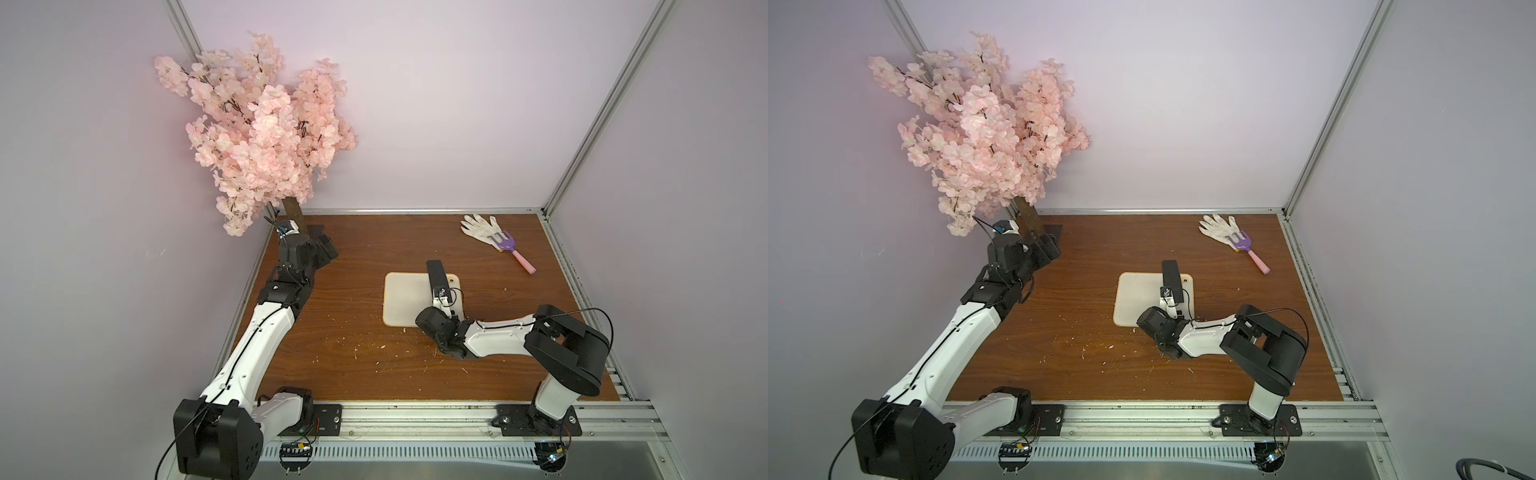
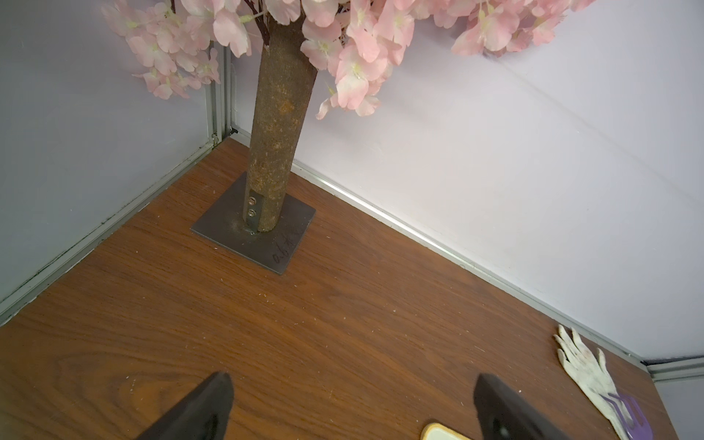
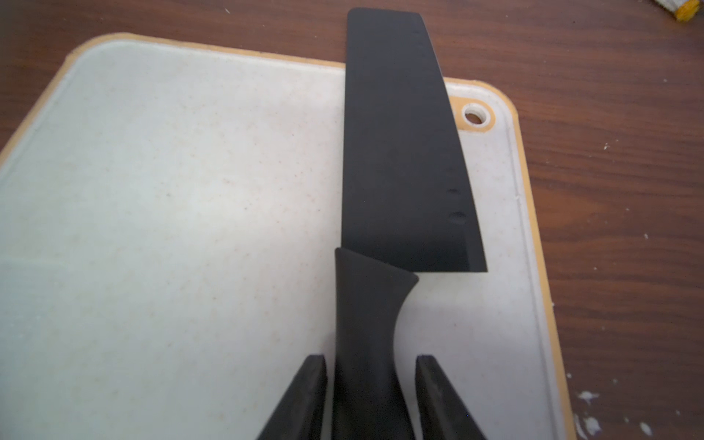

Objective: Align the knife with the edge of the cutting board
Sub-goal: Move the knife to the edge of the cutting board.

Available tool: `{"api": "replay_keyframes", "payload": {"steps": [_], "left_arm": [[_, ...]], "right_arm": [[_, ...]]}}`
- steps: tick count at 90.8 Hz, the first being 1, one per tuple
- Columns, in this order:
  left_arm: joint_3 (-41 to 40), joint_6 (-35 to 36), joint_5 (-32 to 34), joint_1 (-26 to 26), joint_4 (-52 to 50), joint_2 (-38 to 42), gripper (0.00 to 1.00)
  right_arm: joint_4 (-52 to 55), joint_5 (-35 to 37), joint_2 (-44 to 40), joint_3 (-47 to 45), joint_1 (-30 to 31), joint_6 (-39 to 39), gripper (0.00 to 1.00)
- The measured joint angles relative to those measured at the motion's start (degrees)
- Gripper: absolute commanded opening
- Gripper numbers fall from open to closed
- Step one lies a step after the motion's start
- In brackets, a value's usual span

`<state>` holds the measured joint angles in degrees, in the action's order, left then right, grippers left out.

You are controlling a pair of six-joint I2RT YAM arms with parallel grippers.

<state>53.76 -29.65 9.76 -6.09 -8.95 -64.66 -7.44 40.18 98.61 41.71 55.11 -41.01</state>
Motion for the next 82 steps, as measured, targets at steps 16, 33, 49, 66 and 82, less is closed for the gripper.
{"api": "replay_keyframes", "payload": {"steps": [16, 33, 49, 66, 82], "left_arm": [[0.0, 0.1, 0.0, 0.0, 0.0, 0.0, 1.00], [0.0, 0.2, 0.2, 0.0, 0.0, 0.0, 1.00], [0.0, 0.2, 0.2, 0.0, 0.0, 0.0, 1.00], [0.0, 0.2, 0.2, 0.0, 0.0, 0.0, 1.00], [0.0, 0.2, -0.1, 0.0, 0.0, 0.0, 1.00]], "right_arm": [[-2.4, 0.7, 0.0, -1.4, 0.0, 0.2, 0.34], [-3.1, 1.0, -0.5, -1.8, 0.0, 0.3, 0.16], [-0.3, 0.9, -2.6, -1.9, 0.0, 0.1, 0.00], [3.8, 3.0, -4.4, -0.7, 1.2, -2.0, 0.00], [9.4, 5.7, -4.0, 2.7, 3.0, -5.7, 0.00]]}}
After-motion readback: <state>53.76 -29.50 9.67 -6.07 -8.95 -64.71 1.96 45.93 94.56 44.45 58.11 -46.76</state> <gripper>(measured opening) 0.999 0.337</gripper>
